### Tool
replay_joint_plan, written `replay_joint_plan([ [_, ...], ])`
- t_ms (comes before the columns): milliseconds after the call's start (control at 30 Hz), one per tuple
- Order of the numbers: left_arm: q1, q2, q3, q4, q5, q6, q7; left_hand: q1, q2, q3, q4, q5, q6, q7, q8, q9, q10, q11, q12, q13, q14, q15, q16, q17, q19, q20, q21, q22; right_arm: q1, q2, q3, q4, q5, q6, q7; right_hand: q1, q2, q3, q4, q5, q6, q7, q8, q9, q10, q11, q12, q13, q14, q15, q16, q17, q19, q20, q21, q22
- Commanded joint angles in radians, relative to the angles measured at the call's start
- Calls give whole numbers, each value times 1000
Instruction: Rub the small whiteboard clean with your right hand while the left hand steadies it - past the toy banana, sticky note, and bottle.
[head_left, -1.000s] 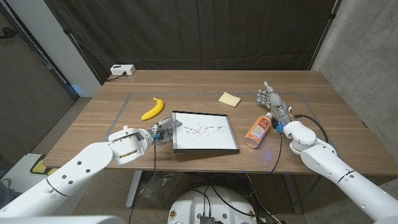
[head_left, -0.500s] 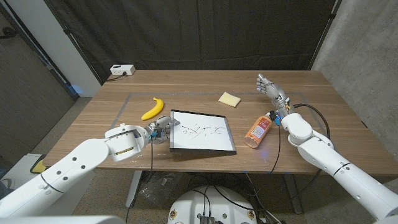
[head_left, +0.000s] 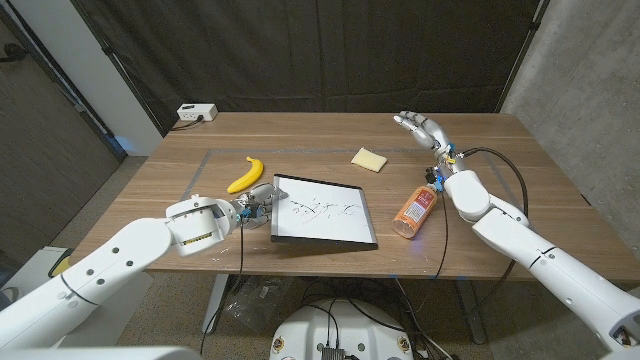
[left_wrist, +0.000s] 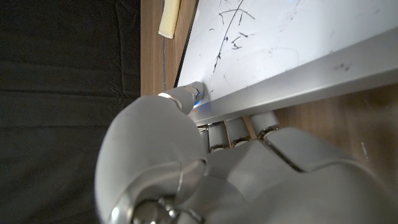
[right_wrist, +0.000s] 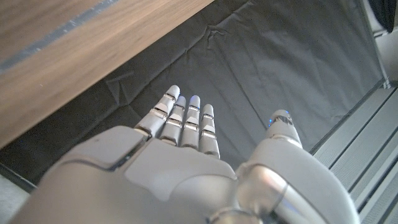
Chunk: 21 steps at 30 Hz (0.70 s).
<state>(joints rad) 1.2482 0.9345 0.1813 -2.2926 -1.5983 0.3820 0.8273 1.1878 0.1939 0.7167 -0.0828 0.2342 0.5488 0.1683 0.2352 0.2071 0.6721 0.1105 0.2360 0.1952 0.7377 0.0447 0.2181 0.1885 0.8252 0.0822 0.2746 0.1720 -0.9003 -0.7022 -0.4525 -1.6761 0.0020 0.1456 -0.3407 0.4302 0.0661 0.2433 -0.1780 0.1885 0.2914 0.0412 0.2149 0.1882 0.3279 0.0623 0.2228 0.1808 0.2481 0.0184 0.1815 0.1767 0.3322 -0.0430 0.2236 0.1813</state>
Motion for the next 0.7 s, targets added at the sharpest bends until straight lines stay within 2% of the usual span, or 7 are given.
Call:
replay_joint_plan([
  [33,5,3,7,-1,4,-17,-15,2,-4,7,1,8,11,35,5,3,8,-4,0,3,6,3,-2,1,8,2,-3,3,80,-19,-77,-65,-221,-136,49,32,0,14,-1,-3,5,0,-2,3,0,0,-4,0,24,-6,10,0,28,-27,8,3],
  [133,10,8,0,0,1,-18,-31,1,-5,10,2,8,13,35,4,2,9,-5,-2,3,4,5,-4,1,7,3,-4,3,96,-16,-95,-73,-244,-159,67,44,1,19,-2,-3,4,-2,-3,3,-2,-3,-5,0,27,-9,10,-1,31,-27,8,3],
  [300,19,13,-9,-12,0,-22,-7,0,-6,12,3,8,15,35,3,2,9,-4,-4,3,1,6,-7,1,2,8,-7,2,117,-17,-126,-92,-303,-202,87,65,2,26,-3,-3,9,-9,-3,3,5,-9,-4,0,26,-9,7,-1,33,-28,7,4],
  [367,19,19,-12,-16,-7,-17,-2,0,-6,13,3,9,16,35,3,2,9,-3,-4,3,0,5,-8,1,3,9,-8,2,124,-16,-128,-94,-284,-205,117,73,2,28,-4,-3,11,-11,-2,3,7,-11,-3,0,24,-9,5,-1,32,-28,6,4],
  [433,18,27,-17,-16,-18,-8,-8,-1,-6,15,3,9,17,35,2,2,9,-3,-5,3,1,5,-9,0,2,10,-8,2,132,-15,-127,-92,-256,-205,151,103,-8,34,-3,-6,17,-10,-3,3,21,-14,0,0,57,-16,13,-1,49,-27,9,4],
  [633,-4,35,-8,-10,-28,8,-9,-2,-7,18,4,9,19,34,0,2,10,-4,-7,3,-1,8,-11,0,-1,11,-11,3,142,-10,-148,-89,-312,-209,124,121,-14,36,0,-7,33,-4,0,4,35,-11,2,0,70,-19,14,-1,63,-34,13,4],
  [700,-9,34,-5,-8,-28,8,-13,-3,-7,20,5,9,20,34,-1,2,8,-6,-9,3,-3,8,-13,0,-1,12,-12,3,143,-5,-154,-83,-331,-207,107,152,-19,44,-2,-7,58,-9,6,4,66,-23,11,0,92,-28,15,-2,90,-31,20,5],
])
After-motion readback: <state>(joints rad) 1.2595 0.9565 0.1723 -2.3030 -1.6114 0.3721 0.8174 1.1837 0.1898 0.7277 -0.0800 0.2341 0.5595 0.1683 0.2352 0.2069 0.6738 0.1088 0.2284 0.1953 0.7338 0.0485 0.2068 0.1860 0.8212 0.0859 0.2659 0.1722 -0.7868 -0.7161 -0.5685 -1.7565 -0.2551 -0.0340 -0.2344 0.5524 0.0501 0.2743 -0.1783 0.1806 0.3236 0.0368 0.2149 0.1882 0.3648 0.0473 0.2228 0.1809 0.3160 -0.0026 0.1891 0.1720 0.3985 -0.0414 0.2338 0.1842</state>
